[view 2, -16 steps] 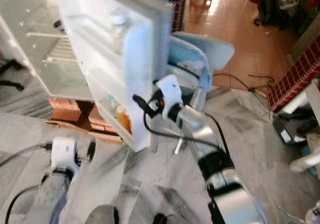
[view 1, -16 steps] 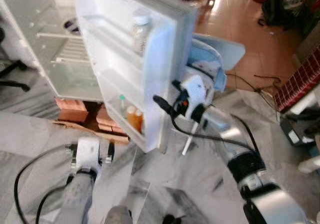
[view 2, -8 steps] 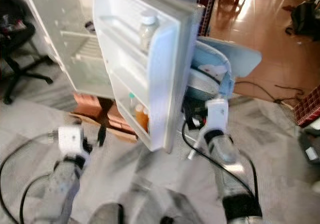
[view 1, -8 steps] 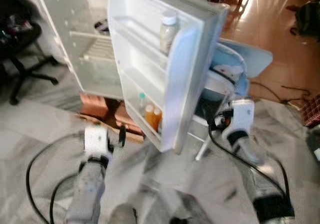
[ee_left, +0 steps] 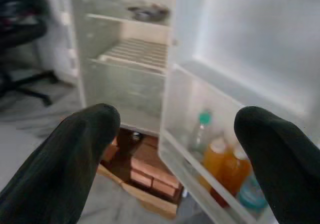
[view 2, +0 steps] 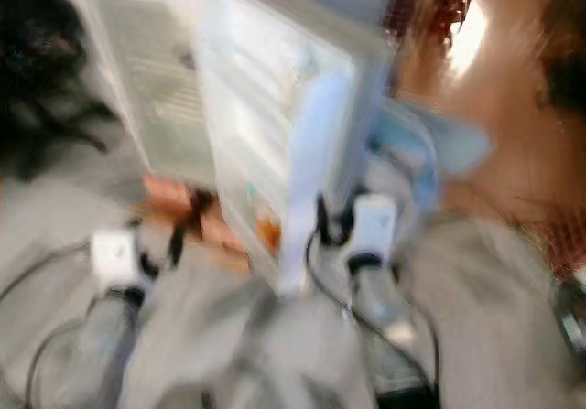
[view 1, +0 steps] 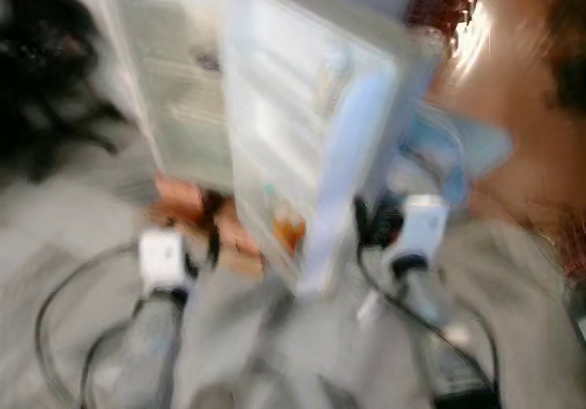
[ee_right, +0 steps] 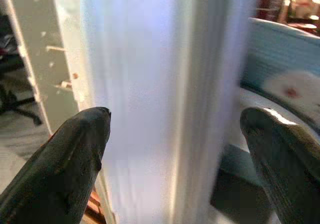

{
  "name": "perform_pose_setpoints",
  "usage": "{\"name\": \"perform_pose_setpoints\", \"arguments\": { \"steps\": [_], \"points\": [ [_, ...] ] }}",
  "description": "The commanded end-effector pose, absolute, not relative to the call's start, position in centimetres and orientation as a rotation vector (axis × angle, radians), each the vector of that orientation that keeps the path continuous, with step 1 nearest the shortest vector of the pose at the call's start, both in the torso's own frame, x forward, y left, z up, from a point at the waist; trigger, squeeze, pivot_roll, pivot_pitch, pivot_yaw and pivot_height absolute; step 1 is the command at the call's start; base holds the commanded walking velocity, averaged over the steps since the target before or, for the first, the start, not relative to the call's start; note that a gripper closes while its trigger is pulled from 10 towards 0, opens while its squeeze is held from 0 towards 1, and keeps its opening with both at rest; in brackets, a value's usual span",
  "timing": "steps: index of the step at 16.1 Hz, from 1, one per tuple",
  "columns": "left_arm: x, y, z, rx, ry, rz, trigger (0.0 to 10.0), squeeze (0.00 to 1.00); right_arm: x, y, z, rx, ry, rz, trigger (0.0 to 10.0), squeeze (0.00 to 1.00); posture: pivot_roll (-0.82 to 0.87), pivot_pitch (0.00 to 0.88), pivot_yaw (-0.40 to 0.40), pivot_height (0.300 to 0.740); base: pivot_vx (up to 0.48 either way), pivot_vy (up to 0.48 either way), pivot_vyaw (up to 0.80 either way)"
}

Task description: Restocking fridge

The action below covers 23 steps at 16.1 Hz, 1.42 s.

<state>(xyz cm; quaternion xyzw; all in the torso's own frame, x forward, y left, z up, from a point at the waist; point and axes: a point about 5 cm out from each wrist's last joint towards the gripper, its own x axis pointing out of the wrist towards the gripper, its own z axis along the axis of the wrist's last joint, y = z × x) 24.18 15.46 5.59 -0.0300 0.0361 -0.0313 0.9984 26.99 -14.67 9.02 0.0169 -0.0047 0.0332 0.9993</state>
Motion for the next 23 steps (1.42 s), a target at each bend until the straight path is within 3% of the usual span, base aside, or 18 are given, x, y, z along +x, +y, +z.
{"name": "perform_pose_setpoints", "arguments": {
  "steps": [1,4,11,12,14,15,17,20,23],
  "points": [
    [24.4,15.6,5.7,-0.053,0.068,-0.07,10.0,0.0,27.2,-14.8,9.2,0.042,-0.017,0.048,10.0,0.0,0.14,0.018,-0.042,0.74,0.416,0.0,0.51],
    [24.6,15.2,5.4,-0.052,0.075,-0.071,10.0,0.0,27.9,-16.2,9.9,0.02,-0.037,0.028,10.0,0.0,0.14,0.0,-0.058,0.74,0.348,0.0,0.0],
    [23.9,15.1,4.6,-0.039,0.124,-0.053,10.0,0.0,27.3,-17.5,8.8,0.006,-0.003,0.01,10.0,0.0,0.14,0.0,-0.064,0.74,0.0,0.0,0.0],
    [23.9,15.1,4.5,-0.036,0.128,-0.057,10.0,0.0,26.9,-17.2,8.4,0.061,0.02,0.067,10.0,0.0,0.14,0.0,-0.064,0.74,0.0,0.0,0.0],
    [23.8,15.2,4.3,-0.029,0.136,-0.063,10.0,0.0,24.8,-15.4,6.7,0.273,0.165,0.367,10.0,0.0,0.14,0.0,-0.065,0.74,0.0,0.0,0.0],
    [23.7,15.3,4.2,-0.024,0.145,-0.06,10.0,0.0,23.3,-15.3,6.0,0.279,0.238,0.529,10.0,0.0,0.14,0.0,-0.066,0.74,0.0,0.0,0.0],
    [23.1,15.6,3.6,-0.006,0.177,-0.061,10.0,0.0,22.0,-17.2,3.7,0.119,0.399,0.605,10.0,0.0,0.14,0.01,-0.065,0.74,0.0,0.0,0.0],
    [22.1,16.7,2.8,0.014,0.237,-0.049,10.0,0.0,23.0,-22.3,1.5,-0.186,0.596,0.459,10.0,0.0,0.14,0.021,-0.064,0.74,0.0,0.0,0.0],
    [21.7,17.4,2.6,0.036,0.265,-0.036,10.0,0.0,25.3,-25.6,2.6,-0.345,0.61,0.3,10.0,0.0,0.16,0.035,-0.064,0.74,0.0,0.0,0.0]
  ]
}}
